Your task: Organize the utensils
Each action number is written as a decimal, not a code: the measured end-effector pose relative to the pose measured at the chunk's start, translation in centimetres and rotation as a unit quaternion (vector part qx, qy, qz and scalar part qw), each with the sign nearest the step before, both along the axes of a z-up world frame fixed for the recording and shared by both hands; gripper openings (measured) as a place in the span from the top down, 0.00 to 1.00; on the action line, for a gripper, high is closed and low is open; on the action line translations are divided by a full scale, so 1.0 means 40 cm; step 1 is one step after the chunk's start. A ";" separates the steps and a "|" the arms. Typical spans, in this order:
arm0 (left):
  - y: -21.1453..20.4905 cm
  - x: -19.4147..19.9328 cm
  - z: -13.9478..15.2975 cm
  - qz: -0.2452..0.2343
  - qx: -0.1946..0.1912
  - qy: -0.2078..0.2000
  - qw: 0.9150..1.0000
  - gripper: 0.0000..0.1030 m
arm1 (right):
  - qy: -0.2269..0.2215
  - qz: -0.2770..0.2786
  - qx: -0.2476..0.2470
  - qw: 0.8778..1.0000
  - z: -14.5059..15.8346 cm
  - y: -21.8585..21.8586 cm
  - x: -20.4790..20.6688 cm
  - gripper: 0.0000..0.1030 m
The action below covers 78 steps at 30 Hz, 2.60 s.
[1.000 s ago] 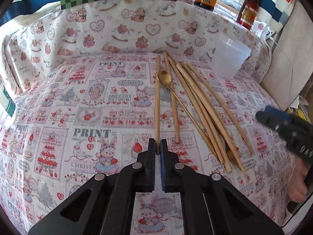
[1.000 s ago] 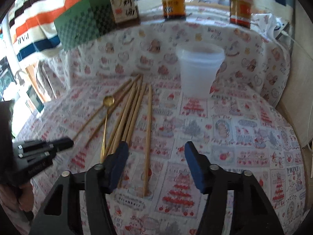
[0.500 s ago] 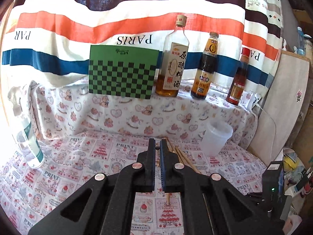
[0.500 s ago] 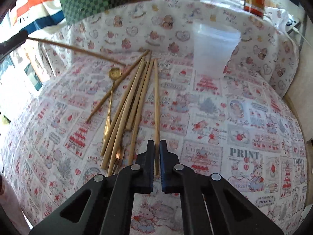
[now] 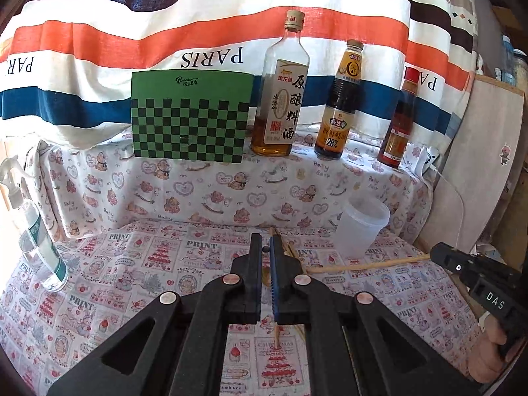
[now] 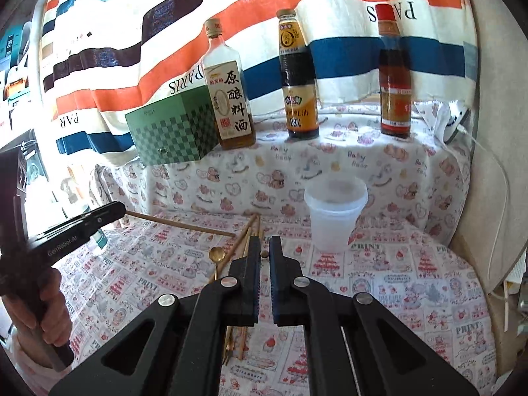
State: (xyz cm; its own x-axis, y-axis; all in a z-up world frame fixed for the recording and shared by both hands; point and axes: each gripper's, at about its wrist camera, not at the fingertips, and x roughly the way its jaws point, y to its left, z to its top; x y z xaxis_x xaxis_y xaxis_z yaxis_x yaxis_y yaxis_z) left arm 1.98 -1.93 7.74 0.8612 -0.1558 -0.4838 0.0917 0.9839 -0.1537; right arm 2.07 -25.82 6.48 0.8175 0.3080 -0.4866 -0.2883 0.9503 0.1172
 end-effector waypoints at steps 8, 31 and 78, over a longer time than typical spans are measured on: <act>-0.004 0.007 0.069 -0.002 -0.003 -0.034 0.999 0.97 | -0.012 -0.007 0.004 1.000 0.068 -0.001 0.030 0.94; -0.146 0.210 0.323 -0.012 -0.043 -0.107 0.993 0.97 | -0.130 -0.112 0.046 0.984 0.302 -0.134 0.221 0.94; -0.002 -0.063 0.014 0.063 0.022 -0.139 0.988 0.00 | -0.086 -0.075 0.043 0.993 -0.003 -0.056 -0.020 0.38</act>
State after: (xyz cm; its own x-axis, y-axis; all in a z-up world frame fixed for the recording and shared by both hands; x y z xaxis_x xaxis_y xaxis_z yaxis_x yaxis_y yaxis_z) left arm -0.55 -2.03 8.28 0.9729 -0.0239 -0.2299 0.0016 0.9953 -0.0964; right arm 1.27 -28.05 6.36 0.9262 0.2108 -0.3127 -0.1674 0.9728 0.1600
